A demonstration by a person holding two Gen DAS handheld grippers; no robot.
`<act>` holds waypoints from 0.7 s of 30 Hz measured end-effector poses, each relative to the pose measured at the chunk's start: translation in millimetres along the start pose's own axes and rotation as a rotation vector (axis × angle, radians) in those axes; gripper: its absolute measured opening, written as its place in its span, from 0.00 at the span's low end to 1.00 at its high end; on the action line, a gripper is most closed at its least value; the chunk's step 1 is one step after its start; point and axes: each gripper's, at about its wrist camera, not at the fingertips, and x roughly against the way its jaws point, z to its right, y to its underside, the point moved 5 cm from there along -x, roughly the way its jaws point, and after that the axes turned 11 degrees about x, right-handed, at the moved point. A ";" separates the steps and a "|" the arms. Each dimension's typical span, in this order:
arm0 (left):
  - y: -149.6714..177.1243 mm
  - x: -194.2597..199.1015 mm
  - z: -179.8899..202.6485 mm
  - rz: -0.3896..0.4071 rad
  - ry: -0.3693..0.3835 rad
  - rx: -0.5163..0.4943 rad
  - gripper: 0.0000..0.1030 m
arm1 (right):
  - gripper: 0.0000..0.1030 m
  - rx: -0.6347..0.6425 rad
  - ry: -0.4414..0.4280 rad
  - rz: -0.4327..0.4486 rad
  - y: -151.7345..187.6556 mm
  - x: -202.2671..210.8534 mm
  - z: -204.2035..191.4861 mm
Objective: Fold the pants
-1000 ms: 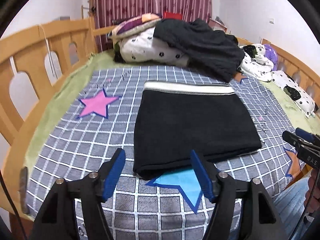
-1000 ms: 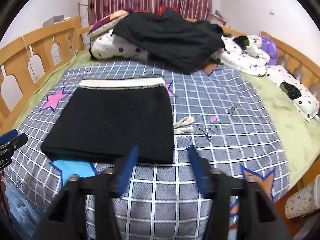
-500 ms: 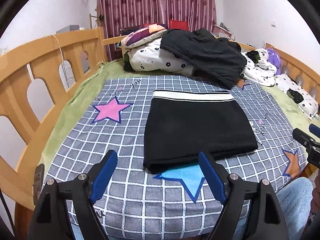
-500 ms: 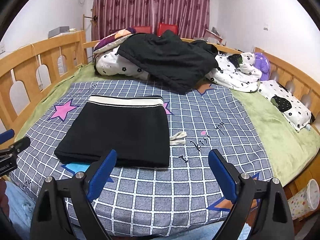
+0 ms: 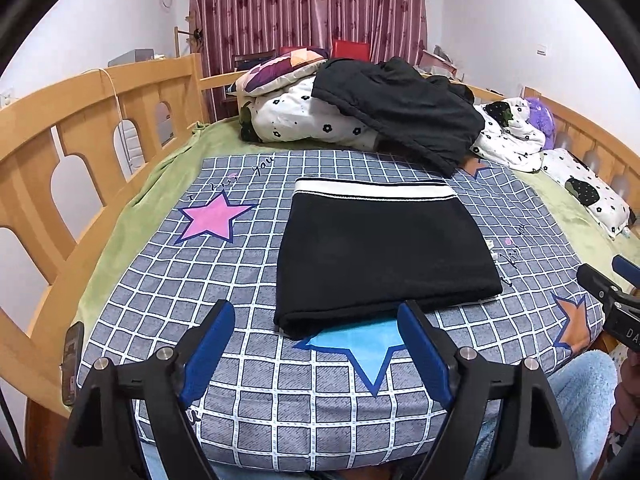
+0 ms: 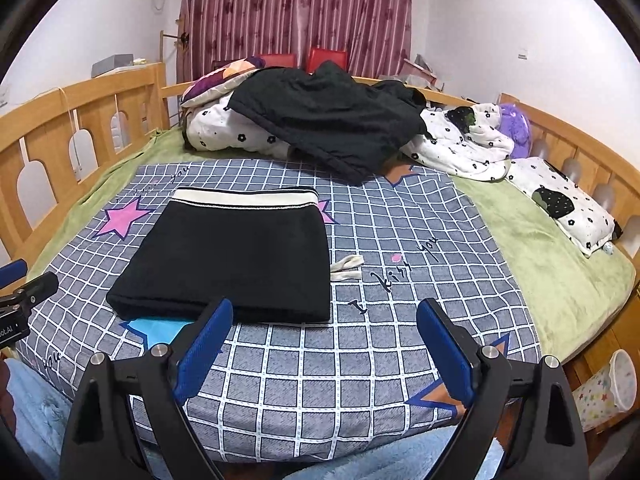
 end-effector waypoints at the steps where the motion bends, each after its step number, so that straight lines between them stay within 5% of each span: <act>1: -0.4 0.5 0.6 0.001 0.000 -0.001 0.80 | 0.89 -0.002 -0.001 0.000 0.4 -0.5 0.8; 21: -5.1 3.9 5.6 0.001 0.007 -0.006 0.80 | 0.89 -0.012 0.001 0.004 3.1 2.6 7.2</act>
